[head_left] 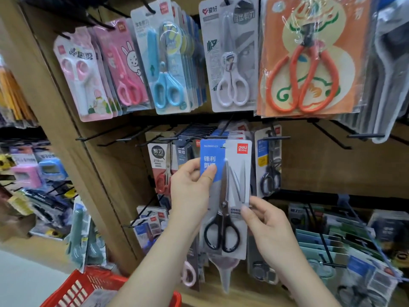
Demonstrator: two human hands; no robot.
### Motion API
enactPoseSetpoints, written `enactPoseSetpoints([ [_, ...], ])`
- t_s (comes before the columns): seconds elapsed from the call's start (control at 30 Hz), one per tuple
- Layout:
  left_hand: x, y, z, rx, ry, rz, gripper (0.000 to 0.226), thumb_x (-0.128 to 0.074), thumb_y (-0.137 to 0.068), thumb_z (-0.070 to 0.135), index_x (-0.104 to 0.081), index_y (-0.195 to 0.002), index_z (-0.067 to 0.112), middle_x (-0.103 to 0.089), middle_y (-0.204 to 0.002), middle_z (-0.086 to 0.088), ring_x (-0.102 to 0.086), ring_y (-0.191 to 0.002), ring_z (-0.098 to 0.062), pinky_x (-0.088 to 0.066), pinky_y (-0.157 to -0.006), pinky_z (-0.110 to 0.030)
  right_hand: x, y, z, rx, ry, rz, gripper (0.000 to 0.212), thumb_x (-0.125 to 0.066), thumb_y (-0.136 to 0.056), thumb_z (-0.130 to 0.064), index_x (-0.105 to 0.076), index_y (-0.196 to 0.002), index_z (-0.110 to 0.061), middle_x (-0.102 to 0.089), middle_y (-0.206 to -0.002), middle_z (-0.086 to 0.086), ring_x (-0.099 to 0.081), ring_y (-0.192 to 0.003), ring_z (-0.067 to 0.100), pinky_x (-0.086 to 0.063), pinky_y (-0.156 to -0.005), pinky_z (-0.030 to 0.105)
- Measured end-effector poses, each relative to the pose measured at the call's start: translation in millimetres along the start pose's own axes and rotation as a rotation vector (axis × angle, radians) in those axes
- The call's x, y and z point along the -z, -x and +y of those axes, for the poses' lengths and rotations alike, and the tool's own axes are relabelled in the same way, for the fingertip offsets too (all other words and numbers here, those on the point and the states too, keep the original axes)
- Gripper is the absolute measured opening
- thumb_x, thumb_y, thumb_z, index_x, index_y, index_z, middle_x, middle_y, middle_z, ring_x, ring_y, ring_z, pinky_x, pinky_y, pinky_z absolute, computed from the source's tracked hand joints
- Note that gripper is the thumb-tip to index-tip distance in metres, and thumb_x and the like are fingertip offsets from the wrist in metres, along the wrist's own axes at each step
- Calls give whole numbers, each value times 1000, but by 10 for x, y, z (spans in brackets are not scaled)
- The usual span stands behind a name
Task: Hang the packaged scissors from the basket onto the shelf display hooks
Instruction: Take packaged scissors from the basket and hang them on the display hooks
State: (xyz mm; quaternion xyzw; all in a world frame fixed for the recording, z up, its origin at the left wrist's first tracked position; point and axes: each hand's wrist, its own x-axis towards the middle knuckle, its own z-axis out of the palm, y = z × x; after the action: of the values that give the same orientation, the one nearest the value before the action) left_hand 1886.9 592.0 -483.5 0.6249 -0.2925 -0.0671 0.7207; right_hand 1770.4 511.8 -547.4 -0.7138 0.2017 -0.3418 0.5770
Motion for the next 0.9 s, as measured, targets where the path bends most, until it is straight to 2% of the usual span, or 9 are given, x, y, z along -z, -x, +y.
enactPoseSetpoints([
  [0.07,13,-15,-60,2,-31,-17,12,-64,-95,9,-70,-99,19,-79,-90,5,-75,-89,-15,-57,-91,-45,1,18,29,-5,43,-11,32,-56,-92,-39,-68,-91,-10,-71,-86,14,-69,-89,32,-54,-86,58],
  [0.13,30,-3,-139,22,-41,-17,12,-63,-95,9,-70,-100,17,-79,-91,3,-75,-89,-17,-57,-91,-47,-3,31,109,-24,68,-35,48,-52,-82,-52,-64,-89,-5,-67,-86,23,-65,-87,41,-52,-80,63],
  [0.2,51,15,-201,39,-37,5,13,-63,-95,7,-70,-103,14,-79,-92,1,-75,-90,-18,-57,-91,-48,-10,47,155,-47,78,-51,44,-55,-81,-49,-65,-92,-7,-69,-86,19,-68,-86,36,-54,-81,61],
  [0.3,45,-26,-261,51,-35,40,14,-62,-95,6,-71,-102,15,-79,-91,2,-74,-89,-16,-57,-92,-47,-16,36,169,-78,77,-53,18,-60,-94,-30,-70,-93,-15,-74,-88,11,-71,-86,27,-58,-79,54],
  [0.4,16,-46,-259,61,-43,26,14,-61,-96,8,-70,-105,15,-78,-94,2,-74,-93,-18,-56,-93,-51,5,26,154,-98,104,-42,23,-57,-98,-23,-71,-84,-11,-70,-79,16,-66,-71,29,-60,-68,51],
  [0.5,3,5,-274,47,-33,5,15,-60,-97,10,-68,-105,19,-78,-95,4,-74,-94,-17,-56,-93,-52,45,48,144,-91,161,-39,27,-56,-98,-26,-70,-83,-10,-65,-69,10,-55,-59,9,-55,-69,53],
  [0.7,-47,-116,-255,18,-13,39,16,-60,-97,10,-68,-100,24,-78,-93,6,-74,-93,-15,-57,-91,-48,56,2,84,-32,159,59,20,-58,-97,-26,-74,-84,-26,-71,-75,1,-66,-65,17,-61,-61,42],
  [0.83,-62,-183,-312,63,-49,42,12,-63,-96,15,-66,-106,22,-78,-90,6,-73,-89,-11,-58,-87,-38,48,-71,133,-28,296,89,14,-62,-95,-28,-74,-87,-29,-74,-78,-13,-68,-75,4,-59,-71,33],
  [0.9,-56,-185,-353,96,-103,48,18,-65,-95,23,-65,-113,22,-77,-88,-3,-69,-79,-18,-57,-78,-43,56,-98,158,-28,369,109,13,-62,-95,-29,-74,-88,-28,-73,-80,-13,-66,-79,-1,-58,-74,27],
])
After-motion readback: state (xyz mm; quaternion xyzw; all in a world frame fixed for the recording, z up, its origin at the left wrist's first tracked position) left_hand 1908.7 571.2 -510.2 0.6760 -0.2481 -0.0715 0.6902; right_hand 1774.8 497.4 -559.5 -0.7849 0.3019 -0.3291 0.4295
